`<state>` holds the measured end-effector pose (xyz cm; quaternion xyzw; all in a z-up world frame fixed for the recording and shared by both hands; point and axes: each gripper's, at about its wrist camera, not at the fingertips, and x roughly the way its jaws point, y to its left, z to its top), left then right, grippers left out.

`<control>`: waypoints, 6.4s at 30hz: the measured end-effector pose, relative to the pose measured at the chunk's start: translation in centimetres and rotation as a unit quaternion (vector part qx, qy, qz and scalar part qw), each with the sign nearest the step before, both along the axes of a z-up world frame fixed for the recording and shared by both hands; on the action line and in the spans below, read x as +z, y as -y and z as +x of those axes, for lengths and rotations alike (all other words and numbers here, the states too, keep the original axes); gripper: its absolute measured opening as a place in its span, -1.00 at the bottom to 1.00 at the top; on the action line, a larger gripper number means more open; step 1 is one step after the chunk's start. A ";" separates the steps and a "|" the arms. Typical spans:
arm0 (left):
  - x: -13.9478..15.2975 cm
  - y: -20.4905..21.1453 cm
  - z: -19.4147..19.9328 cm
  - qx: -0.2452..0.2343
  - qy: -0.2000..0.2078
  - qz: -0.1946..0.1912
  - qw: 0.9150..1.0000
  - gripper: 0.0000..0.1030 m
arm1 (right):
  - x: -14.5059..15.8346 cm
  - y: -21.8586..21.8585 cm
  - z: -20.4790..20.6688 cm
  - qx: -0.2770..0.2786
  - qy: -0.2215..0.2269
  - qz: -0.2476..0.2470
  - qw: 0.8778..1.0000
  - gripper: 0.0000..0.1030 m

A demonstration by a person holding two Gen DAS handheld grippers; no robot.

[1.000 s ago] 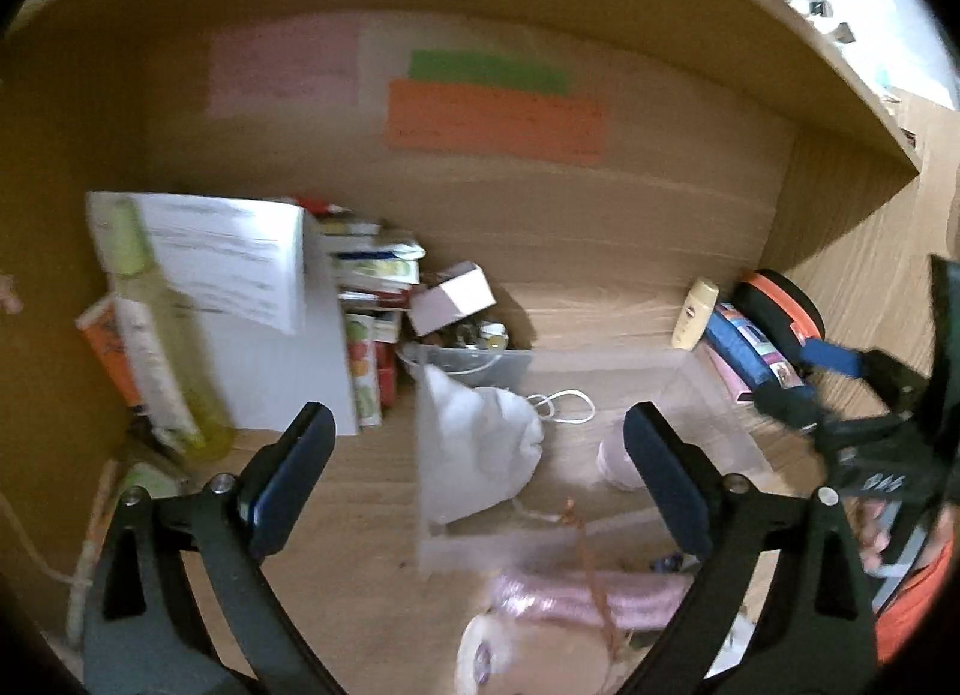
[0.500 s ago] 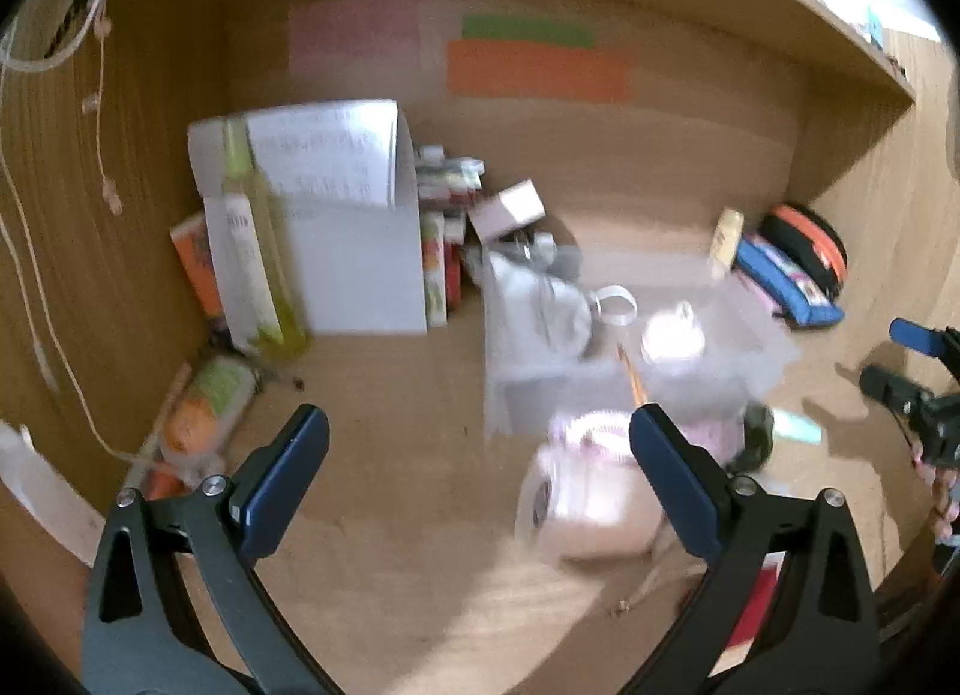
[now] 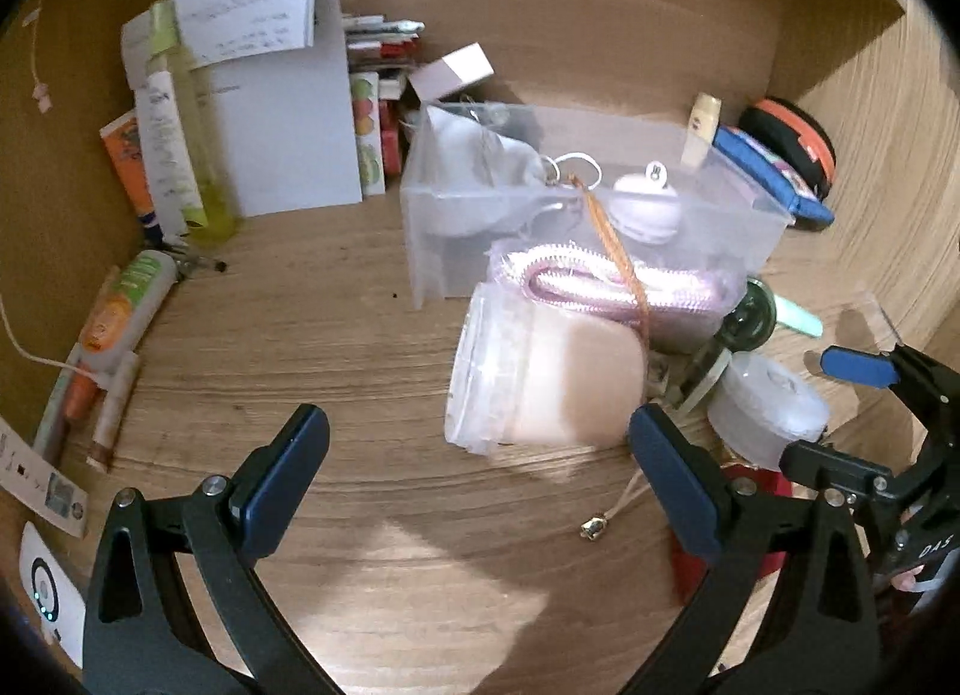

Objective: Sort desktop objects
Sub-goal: 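Grasp the white lidded jar with the right gripper while the left gripper grasps the cream cylinder jar, then lower both held jars into the clear box and open both grippers, then move both grippers back toward the remaining items beside the box, then grasp the red velvet pouch with the left gripper while the right gripper grasps the mint-green tube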

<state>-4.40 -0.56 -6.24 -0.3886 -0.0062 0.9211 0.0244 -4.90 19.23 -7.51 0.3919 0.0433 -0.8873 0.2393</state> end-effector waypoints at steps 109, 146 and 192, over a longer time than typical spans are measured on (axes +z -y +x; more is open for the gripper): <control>5.0 -1.6 -10.8 -0.041 -0.075 0.013 0.996 0.35 | 3.7 1.1 -13.0 -0.004 -0.045 -0.009 0.999 0.61; 3.1 -2.0 -0.4 -0.025 -0.012 0.041 0.999 0.89 | 3.5 -9.2 -4.7 -0.082 -0.048 0.038 0.995 0.94; -1.7 -5.7 2.8 -0.011 0.005 0.029 1.000 0.09 | 0.3 -8.2 -6.7 -0.032 0.017 0.026 0.999 -0.55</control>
